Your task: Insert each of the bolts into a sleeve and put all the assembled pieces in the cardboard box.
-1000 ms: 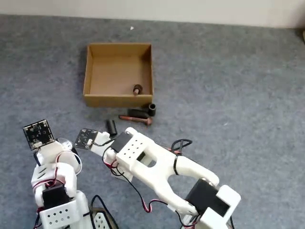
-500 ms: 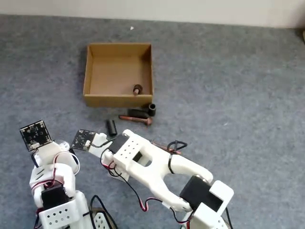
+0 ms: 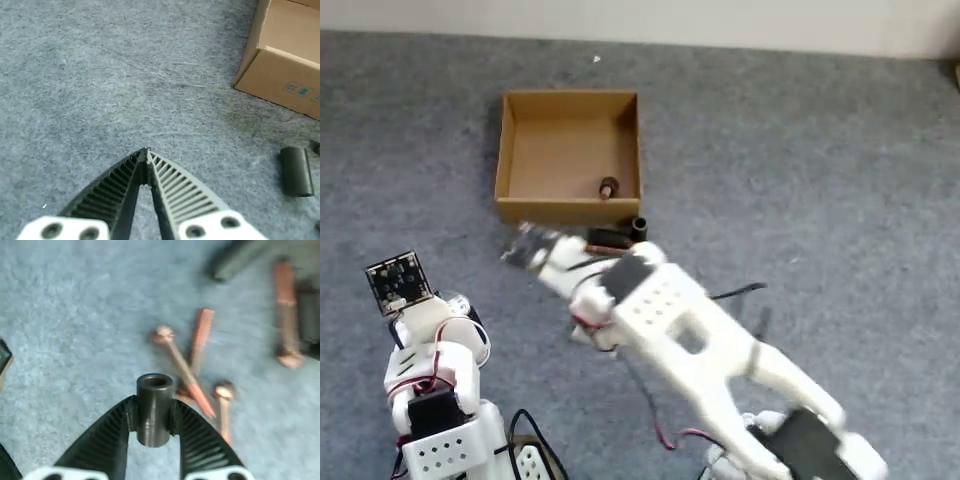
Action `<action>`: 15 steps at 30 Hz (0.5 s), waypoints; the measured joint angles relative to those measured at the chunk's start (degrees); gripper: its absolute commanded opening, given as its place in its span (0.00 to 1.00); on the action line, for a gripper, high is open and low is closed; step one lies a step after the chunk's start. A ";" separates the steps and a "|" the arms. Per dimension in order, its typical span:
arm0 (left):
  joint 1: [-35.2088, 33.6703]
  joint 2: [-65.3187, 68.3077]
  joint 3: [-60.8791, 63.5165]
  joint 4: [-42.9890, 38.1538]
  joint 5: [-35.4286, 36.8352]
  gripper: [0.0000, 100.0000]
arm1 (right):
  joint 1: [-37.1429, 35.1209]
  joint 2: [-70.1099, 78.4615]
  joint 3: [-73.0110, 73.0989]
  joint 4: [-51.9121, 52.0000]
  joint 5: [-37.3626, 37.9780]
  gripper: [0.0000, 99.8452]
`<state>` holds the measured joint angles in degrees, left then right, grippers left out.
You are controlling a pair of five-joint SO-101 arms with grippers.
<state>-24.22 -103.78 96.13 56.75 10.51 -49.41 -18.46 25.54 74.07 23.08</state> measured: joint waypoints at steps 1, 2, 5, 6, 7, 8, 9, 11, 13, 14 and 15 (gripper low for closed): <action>0.00 0.00 0.00 0.00 0.00 0.01 | 1.41 -2.73 0.00 0.88 0.00 0.00; 0.00 0.00 0.00 0.00 0.00 0.01 | 2.81 -5.19 0.00 1.67 0.09 0.00; 0.00 0.00 0.00 0.00 0.00 0.01 | 6.95 -11.69 2.29 2.55 0.09 0.00; 0.00 0.00 0.00 0.00 0.00 0.01 | 8.35 -13.19 3.60 2.55 0.09 0.00; 0.00 0.00 0.00 0.00 0.00 0.01 | 9.67 -14.51 5.01 2.55 0.09 0.00; 0.00 0.00 0.00 0.00 0.00 0.01 | 11.25 -15.74 6.68 2.46 0.09 0.00; 0.00 0.00 0.00 0.00 0.00 0.01 | 12.75 -16.88 8.53 1.85 0.09 0.00; 0.09 0.00 0.00 0.00 0.00 0.01 | 16.35 -19.08 12.57 -0.26 0.09 0.00; 1.85 0.00 0.00 0.00 0.00 0.01 | 20.22 -20.66 16.09 -3.34 -1.76 0.00; 2.73 0.00 0.00 0.00 0.00 0.01 | 22.24 -21.36 17.76 -5.10 -3.16 0.00; 3.43 0.00 0.00 0.00 0.00 0.01 | 24.35 -21.71 19.25 -6.95 -4.66 0.00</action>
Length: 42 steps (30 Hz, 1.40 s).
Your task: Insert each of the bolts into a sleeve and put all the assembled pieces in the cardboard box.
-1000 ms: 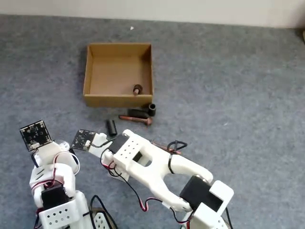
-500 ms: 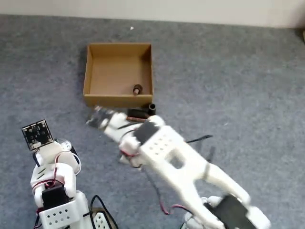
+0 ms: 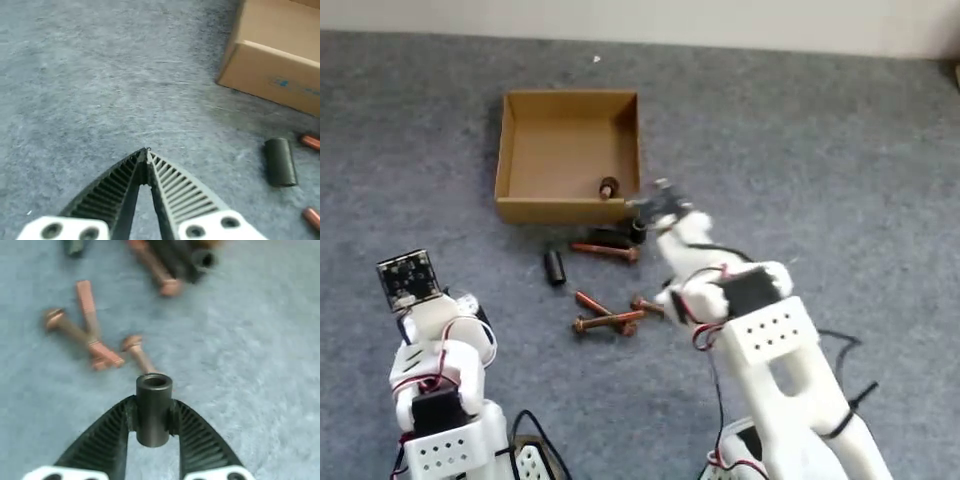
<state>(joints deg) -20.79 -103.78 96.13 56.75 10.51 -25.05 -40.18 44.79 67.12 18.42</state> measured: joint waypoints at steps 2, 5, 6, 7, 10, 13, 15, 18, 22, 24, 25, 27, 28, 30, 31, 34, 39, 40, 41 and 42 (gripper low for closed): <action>1.76 0.00 -0.09 0.00 0.00 0.01 | 3.60 -0.18 2.73 -3.96 -3.16 0.00; 3.52 0.00 -0.26 0.00 0.00 0.01 | 6.33 -0.18 6.51 -8.88 -7.03 0.00; 4.04 0.00 -0.53 0.00 0.00 0.01 | 6.51 -0.18 7.47 -10.11 -8.00 0.00; 4.57 0.00 -0.88 0.00 0.00 0.01 | 6.59 -0.18 8.18 -11.25 -8.88 0.00; 5.80 0.00 -3.34 0.00 0.09 0.01 | 6.95 -0.18 10.64 -14.59 -11.25 0.00; 7.30 0.00 -7.30 1.41 2.02 0.01 | 8.53 -0.18 13.10 -18.37 -12.75 0.00; 9.49 0.00 -10.81 4.84 3.43 0.01 | 9.93 -0.18 14.68 -20.75 -13.19 0.00; 13.36 0.00 -16.79 11.87 5.71 0.01 | 11.25 -0.18 15.91 -22.95 -13.27 0.00; 17.41 -0.18 -22.15 16.79 7.74 0.01 | 11.08 -0.18 16.18 -23.47 -13.27 0.00; 18.55 2.37 -23.38 16.88 8.53 0.01 | 11.16 -0.18 16.18 -23.65 -13.27 0.00; 19.08 4.22 -24.26 16.88 9.23 0.01 | 11.25 -0.18 16.18 -23.82 -13.27 0.00; 20.04 9.23 -26.81 17.23 11.16 0.01 | 11.08 -0.18 16.18 -23.82 -13.27 0.00; 20.66 12.40 -28.57 17.41 12.40 0.01 | 11.08 -0.18 16.18 -23.82 -13.27 0.00; 22.24 19.78 -32.97 17.49 15.12 0.01 | 11.16 -0.18 16.18 -23.82 -13.27 0.00; 23.21 23.74 -35.34 17.58 16.79 0.01 | 11.08 -0.18 16.18 -23.82 -13.27 0.00; 27.52 36.13 -42.11 18.20 22.95 0.07 | 11.34 -0.18 16.18 -23.82 -13.27 0.00; 31.82 53.36 -48.70 18.20 32.62 0.24 | 11.43 -0.18 16.18 -23.82 -13.27 0.00; 32.53 56.09 -49.49 18.20 33.93 0.25 | 11.43 -0.18 16.18 -23.82 -13.27 0.00; 33.32 58.73 -50.29 18.20 35.08 0.25 | 11.43 -0.18 16.18 -23.82 -13.27 0.00; 34.20 61.10 -50.90 18.20 36.04 0.24 | 11.43 -0.18 16.18 -23.82 -13.27 0.00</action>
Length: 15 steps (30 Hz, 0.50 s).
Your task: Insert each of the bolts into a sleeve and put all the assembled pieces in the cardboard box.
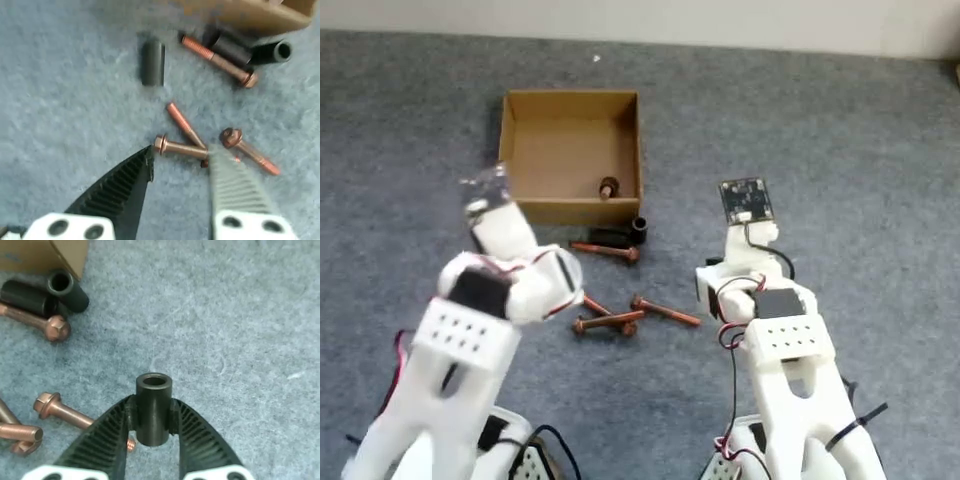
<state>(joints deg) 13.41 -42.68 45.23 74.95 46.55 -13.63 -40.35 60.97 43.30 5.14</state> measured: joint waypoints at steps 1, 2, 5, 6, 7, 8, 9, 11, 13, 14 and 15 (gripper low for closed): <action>0.88 2.11 -0.62 0.00 0.88 0.23 | 0.00 0.00 0.00 0.00 0.00 0.00; 1.76 3.96 -1.14 0.00 1.41 0.21 | 0.00 0.00 0.00 0.00 0.00 0.00; 3.43 7.65 -2.29 0.00 2.29 0.19 | 0.97 0.00 0.00 0.00 0.00 0.00; 4.04 8.44 -2.64 0.00 2.64 0.19 | 1.58 0.00 0.00 0.00 0.00 0.00; 4.66 9.14 -2.81 0.00 3.25 0.19 | 2.20 0.00 0.00 0.00 0.00 0.00; 5.27 9.76 -2.99 0.00 4.57 0.19 | 2.81 0.00 0.00 0.00 0.00 0.00; 5.80 10.37 -2.99 -0.44 5.98 0.19 | 3.25 0.00 0.00 0.00 0.00 0.00; 6.51 11.87 -2.99 -2.20 8.79 0.19 | 3.87 0.00 0.00 0.00 0.00 0.00; 6.68 14.07 -2.99 -4.31 10.20 0.19 | 4.22 0.00 0.00 0.00 0.00 0.00; 6.68 15.30 -2.99 -5.36 10.55 0.19 | 4.22 0.00 0.00 0.00 0.00 0.00; 6.59 16.70 -2.90 -6.33 10.73 0.19 | 4.22 0.00 0.00 0.00 0.00 0.00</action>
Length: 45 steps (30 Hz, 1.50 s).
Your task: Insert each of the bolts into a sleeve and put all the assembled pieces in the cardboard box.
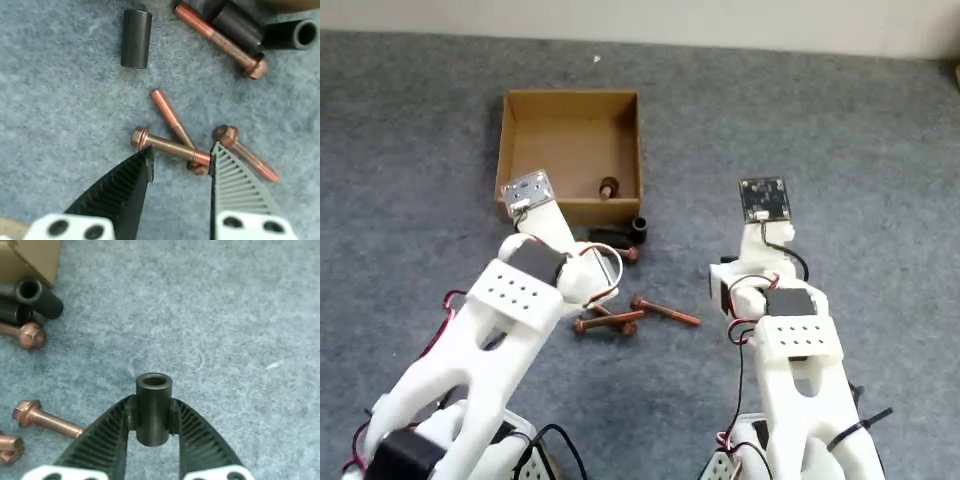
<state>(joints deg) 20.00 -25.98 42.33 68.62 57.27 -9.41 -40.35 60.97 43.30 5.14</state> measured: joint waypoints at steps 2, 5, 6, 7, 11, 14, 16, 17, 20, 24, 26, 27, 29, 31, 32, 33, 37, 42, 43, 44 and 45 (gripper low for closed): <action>0.00 3.08 0.26 -1.41 0.26 0.19 | -0.09 0.00 0.00 0.00 0.00 0.00; 0.00 8.44 0.26 -3.16 1.32 0.19 | -0.09 0.00 0.00 0.00 0.00 0.00; 0.00 10.20 0.26 -3.69 1.76 0.19 | -0.09 0.00 0.00 0.00 0.00 0.00; 0.00 11.87 0.26 -4.31 2.02 0.19 | -0.09 0.00 0.00 0.00 0.00 0.00; 0.79 17.49 0.18 -6.86 2.29 0.19 | -0.09 0.00 0.00 0.00 0.00 0.00; 0.70 19.25 -0.09 -8.09 2.29 0.19 | -0.09 0.00 0.00 0.00 0.00 0.00; 1.14 20.22 -0.53 -8.62 2.29 0.19 | -0.09 0.00 0.00 0.00 0.00 0.00; 1.67 20.92 -0.53 -8.88 2.37 0.19 | -0.09 0.00 0.00 0.00 0.00 0.00; 3.16 21.27 0.00 -8.97 2.29 0.19 | -0.09 0.00 0.00 0.00 0.00 0.00; 4.04 21.45 -3.08 -5.54 2.46 0.19 | -0.09 0.00 0.00 0.00 0.00 0.00; 3.96 21.45 -5.54 -2.20 2.55 0.19 | -0.09 0.00 0.00 0.00 0.00 0.00; 3.96 21.45 -6.77 -0.53 2.55 0.19 | -0.09 0.00 0.00 0.00 0.00 0.00; 3.96 21.45 -8.70 2.73 2.55 0.19 | -0.09 0.00 0.00 0.00 0.00 0.00; 4.04 21.45 -10.37 5.63 2.64 0.19 | -0.09 0.00 0.00 0.00 0.00 0.00; 4.04 21.45 -10.99 6.59 2.64 0.18 | -0.09 0.00 0.00 0.00 0.00 0.00; 4.13 21.45 -11.52 7.38 2.64 0.18 | -0.09 0.00 0.00 0.00 0.00 0.00; 4.13 21.45 -13.27 9.58 -1.23 0.18 | -0.09 0.00 0.00 0.00 0.00 0.00; 4.13 21.45 -13.36 9.93 -10.46 0.18 | 1.76 0.00 0.00 0.00 0.00 0.00; 4.13 21.45 -13.36 9.93 -13.01 0.18 | 2.46 0.00 0.00 0.00 0.00 0.00; 4.13 21.45 -13.36 9.93 -15.74 0.18 | 3.08 0.00 0.00 0.00 0.00 0.00; 4.13 21.45 -13.36 9.93 -18.37 0.18 | 3.52 0.00 0.00 0.00 0.00 0.00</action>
<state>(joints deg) 24.13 -4.53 28.97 78.55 38.90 -5.89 -40.35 60.97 43.30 5.14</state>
